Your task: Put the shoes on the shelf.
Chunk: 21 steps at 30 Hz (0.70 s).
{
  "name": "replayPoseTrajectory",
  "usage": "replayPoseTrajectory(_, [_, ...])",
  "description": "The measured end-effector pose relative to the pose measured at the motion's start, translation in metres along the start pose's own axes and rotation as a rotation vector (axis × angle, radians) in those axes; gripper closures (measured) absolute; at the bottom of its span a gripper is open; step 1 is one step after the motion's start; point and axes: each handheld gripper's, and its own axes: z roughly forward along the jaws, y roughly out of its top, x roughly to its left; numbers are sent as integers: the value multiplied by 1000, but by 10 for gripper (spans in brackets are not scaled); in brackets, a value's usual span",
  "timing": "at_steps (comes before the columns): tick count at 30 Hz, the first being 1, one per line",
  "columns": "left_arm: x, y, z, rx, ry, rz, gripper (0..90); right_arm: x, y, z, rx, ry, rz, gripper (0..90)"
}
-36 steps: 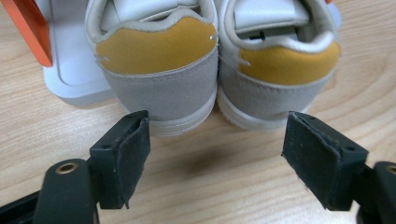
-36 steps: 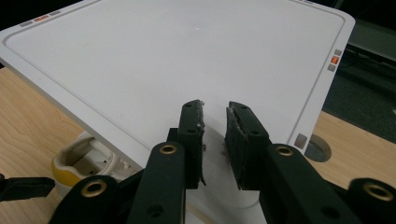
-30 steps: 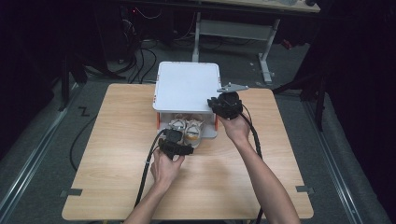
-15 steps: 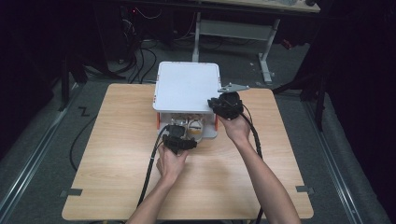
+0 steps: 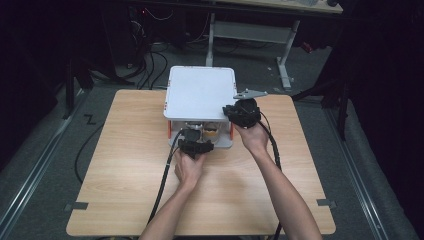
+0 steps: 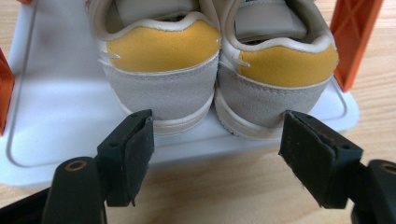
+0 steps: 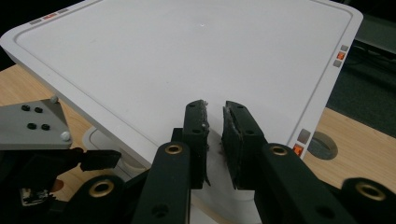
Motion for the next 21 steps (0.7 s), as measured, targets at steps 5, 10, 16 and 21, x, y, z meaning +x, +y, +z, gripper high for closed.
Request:
replayPoseTrajectory(5, [0,5,6,-11,18,-18,262,-2,1,0,3,9,0,794])
replayPoseTrajectory(10, [2,5,8,-23,22,-16,249,-1,1,0,4,6,-2,794])
replayPoseTrajectory(16, [0,3,6,-13,39,37,288,-1,1,0,7,7,-3,788])
replayPoseTrajectory(21, [0,1,-3,-13,27,77,293,-2,2,-2,10,1,2,727])
